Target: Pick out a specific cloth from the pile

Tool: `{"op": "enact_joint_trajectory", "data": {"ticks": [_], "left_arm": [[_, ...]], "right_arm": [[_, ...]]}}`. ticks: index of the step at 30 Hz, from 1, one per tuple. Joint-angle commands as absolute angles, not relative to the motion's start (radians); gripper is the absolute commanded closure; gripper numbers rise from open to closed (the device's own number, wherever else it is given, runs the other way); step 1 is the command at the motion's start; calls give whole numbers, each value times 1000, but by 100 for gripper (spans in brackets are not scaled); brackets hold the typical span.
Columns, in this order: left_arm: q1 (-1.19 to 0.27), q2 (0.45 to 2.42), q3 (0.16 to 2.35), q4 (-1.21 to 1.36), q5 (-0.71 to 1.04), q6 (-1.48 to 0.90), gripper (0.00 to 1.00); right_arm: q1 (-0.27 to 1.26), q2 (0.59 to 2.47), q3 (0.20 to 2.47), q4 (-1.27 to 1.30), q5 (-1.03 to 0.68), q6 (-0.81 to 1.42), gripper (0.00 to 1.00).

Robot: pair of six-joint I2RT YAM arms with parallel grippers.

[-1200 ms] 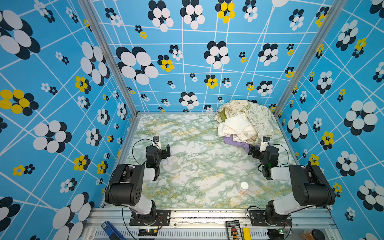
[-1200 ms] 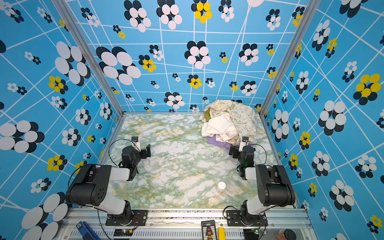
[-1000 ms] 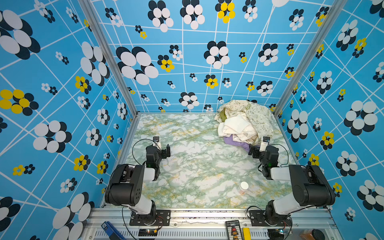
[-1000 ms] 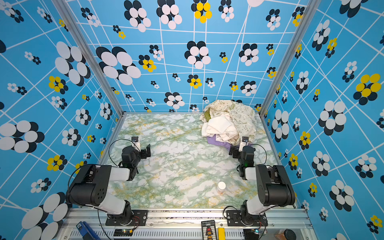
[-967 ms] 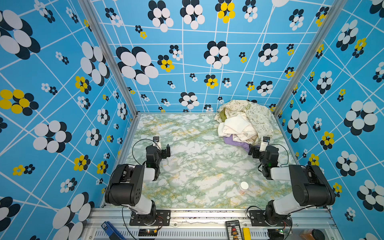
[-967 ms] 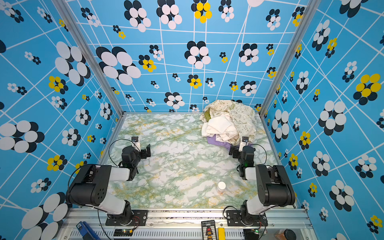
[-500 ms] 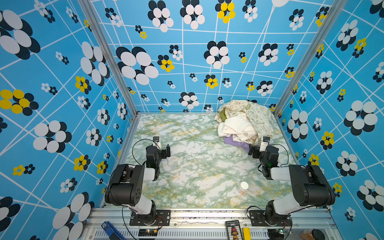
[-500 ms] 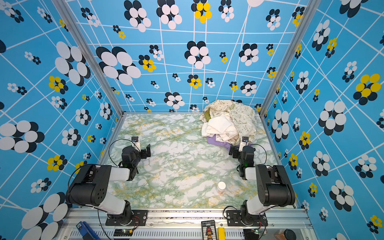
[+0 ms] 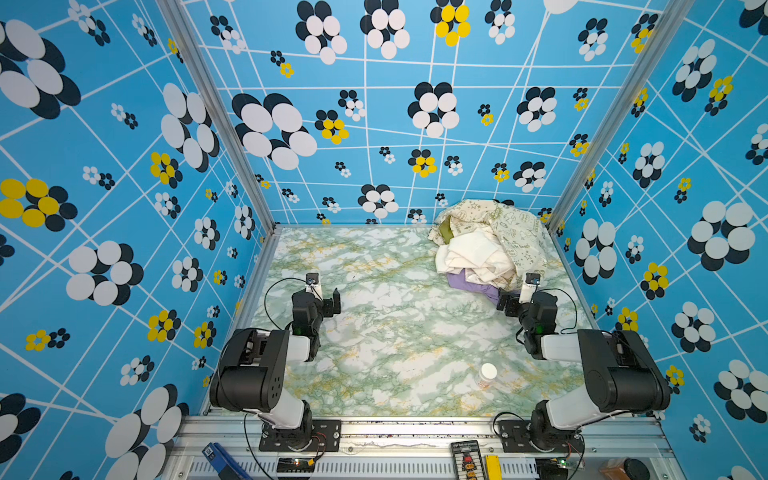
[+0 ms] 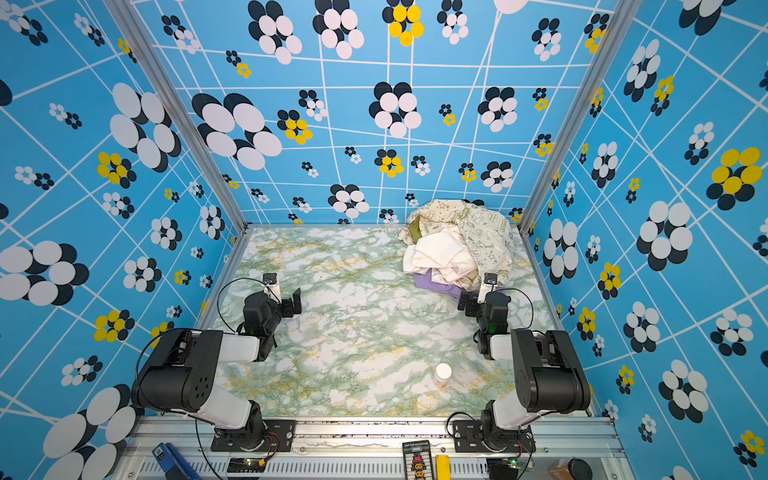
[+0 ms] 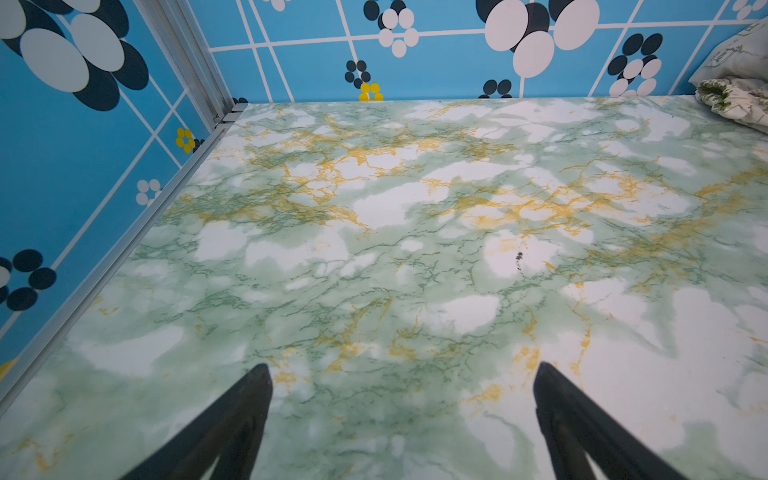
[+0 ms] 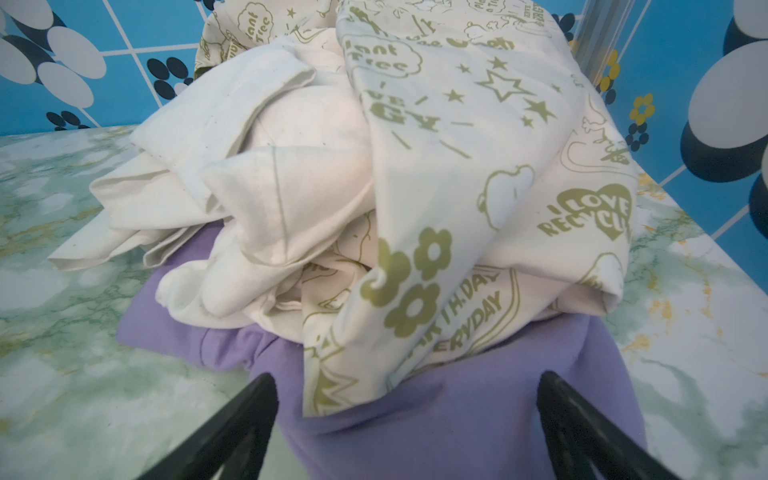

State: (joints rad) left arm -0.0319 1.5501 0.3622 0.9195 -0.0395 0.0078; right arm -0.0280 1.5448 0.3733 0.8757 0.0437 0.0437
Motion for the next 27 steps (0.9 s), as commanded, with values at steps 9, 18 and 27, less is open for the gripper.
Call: {"op": "enact_joint_trajectory", "data": {"ticks": [9,18,27], "left_arm": [[-23,1229,459,509,-56,0,1],[-27,790,504,120,195,-42,1],[-35,579,478,-39,320,-129,1]], "right_arm": [[-21,1204,527,392,128,114,1],[-23,1029,669,-29,76,312,3],[-49,1060,656,-225,45,577,14]]}}
